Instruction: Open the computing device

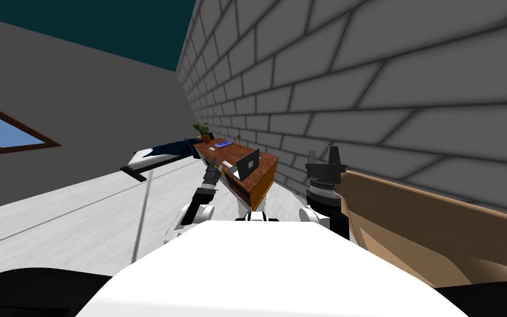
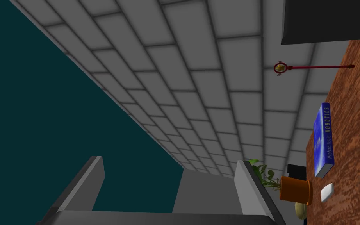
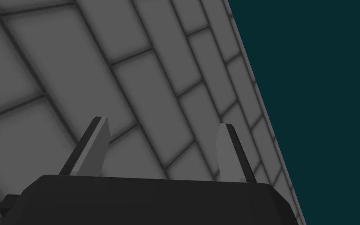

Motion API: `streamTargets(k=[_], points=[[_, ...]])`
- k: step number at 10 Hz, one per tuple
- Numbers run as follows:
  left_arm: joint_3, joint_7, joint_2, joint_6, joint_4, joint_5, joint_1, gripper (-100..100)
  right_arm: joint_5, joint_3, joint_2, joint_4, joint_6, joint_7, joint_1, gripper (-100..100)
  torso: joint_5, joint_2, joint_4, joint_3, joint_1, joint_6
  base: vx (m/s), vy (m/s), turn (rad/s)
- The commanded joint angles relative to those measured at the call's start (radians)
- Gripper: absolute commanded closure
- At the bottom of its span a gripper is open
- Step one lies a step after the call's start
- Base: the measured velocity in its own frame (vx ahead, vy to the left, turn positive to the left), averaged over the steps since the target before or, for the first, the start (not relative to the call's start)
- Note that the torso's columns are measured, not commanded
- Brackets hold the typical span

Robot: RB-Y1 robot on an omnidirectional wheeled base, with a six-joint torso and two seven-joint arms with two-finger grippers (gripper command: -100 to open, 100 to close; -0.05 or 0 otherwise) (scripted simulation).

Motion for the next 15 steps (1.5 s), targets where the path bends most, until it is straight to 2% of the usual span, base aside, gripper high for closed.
streamTargets(k=[1, 4, 7, 15], points=[[-0.002, 0.002, 0.040, 0.045, 0.028, -0.012, -0.020, -100, 0.000, 0.000, 0.000, 0.000, 0.000, 0.000, 0.000, 0, 0.000, 0.000, 0.000, 0.000, 0.000, 0.000, -0.006, -0.013, -0.108], [-0.004, 0.005, 0.097, 0.102, 0.059, -0.027, -0.043, -100, 0.000, 0.000, 0.000, 0.000, 0.000, 0.000, 0.000, 0, 0.000, 0.000, 0.000, 0.000, 0.000, 0.000, -0.006, -0.013, -0.140], [-0.007, 0.009, 0.180, 0.172, 0.097, -0.045, -0.072, -100, 0.000, 0.000, 0.000, 0.000, 0.000, 0.000, 0.000, 0, 0.000, 0.000, 0.000, 0.000, 0.000, 0.000, -0.006, -0.016, -0.160], [-0.012, 0.015, 0.317, 0.299, 0.168, -0.078, -0.124, -100, 0.000, 0.000, 0.000, 0.000, 0.000, 0.000, 0.000, 0, 0.000, 0.000, 0.000, 0.000, 0.000, 0.000, -0.004, -0.012, -0.112]])
